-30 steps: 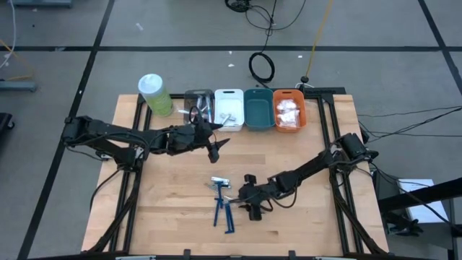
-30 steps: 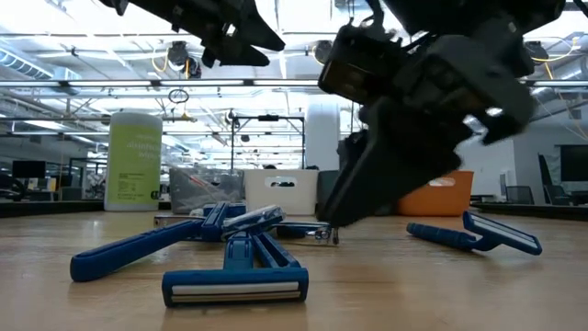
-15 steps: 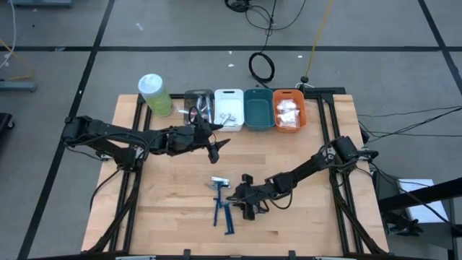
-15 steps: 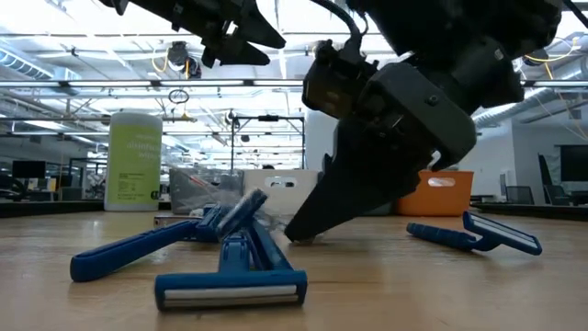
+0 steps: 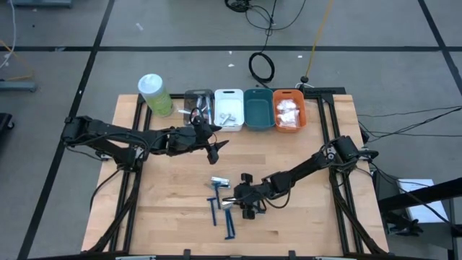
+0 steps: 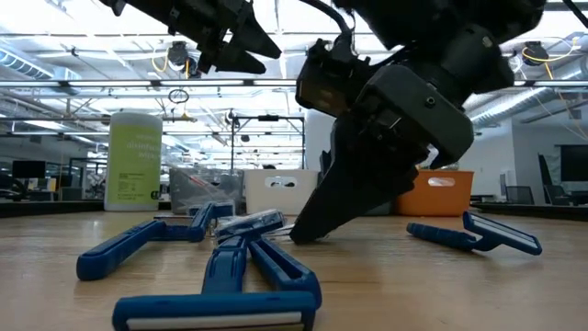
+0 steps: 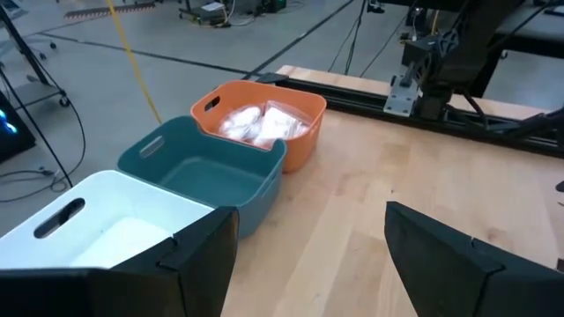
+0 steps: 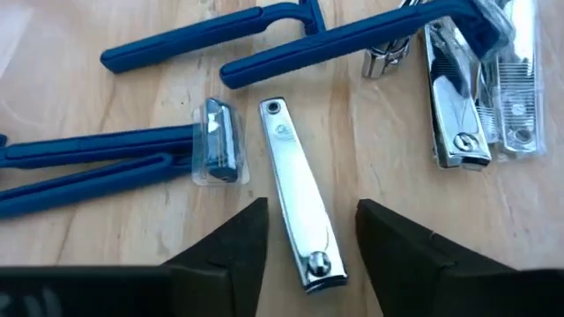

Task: Pick & Place Travel size toiletries
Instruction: Put the silver nail cutter into the white bin

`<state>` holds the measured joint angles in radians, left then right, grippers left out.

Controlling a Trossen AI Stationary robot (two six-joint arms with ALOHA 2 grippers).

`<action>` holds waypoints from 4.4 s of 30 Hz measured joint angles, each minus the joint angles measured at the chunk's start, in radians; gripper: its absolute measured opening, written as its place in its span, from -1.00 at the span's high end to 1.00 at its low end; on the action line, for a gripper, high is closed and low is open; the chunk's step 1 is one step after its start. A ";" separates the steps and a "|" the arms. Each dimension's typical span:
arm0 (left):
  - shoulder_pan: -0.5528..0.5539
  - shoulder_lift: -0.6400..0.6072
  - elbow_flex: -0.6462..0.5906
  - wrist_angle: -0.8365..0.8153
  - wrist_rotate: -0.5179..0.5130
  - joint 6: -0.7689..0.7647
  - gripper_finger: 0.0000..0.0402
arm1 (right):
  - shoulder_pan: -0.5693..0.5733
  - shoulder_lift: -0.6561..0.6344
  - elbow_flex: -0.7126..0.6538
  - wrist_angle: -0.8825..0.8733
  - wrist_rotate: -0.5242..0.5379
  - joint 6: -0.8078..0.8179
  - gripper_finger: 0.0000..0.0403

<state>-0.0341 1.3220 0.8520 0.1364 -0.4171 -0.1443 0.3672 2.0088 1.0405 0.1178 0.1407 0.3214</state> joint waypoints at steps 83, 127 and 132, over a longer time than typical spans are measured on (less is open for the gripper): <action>-0.113 0.620 0.161 0.902 0.287 0.122 -0.35 | -0.116 -0.651 -0.764 1.135 0.090 -0.334 0.78; 0.036 0.354 0.161 0.172 -0.470 0.061 0.87 | -0.138 -0.670 -0.763 0.886 0.276 -0.120 -0.42; 0.198 0.379 0.161 0.064 -0.219 -0.151 0.87 | -0.138 -0.670 -0.763 0.886 0.275 -0.114 -0.38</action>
<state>0.1637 1.7011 1.0126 0.2005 -0.6358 -0.2955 0.2291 1.3392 0.2775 1.0035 0.4152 0.2072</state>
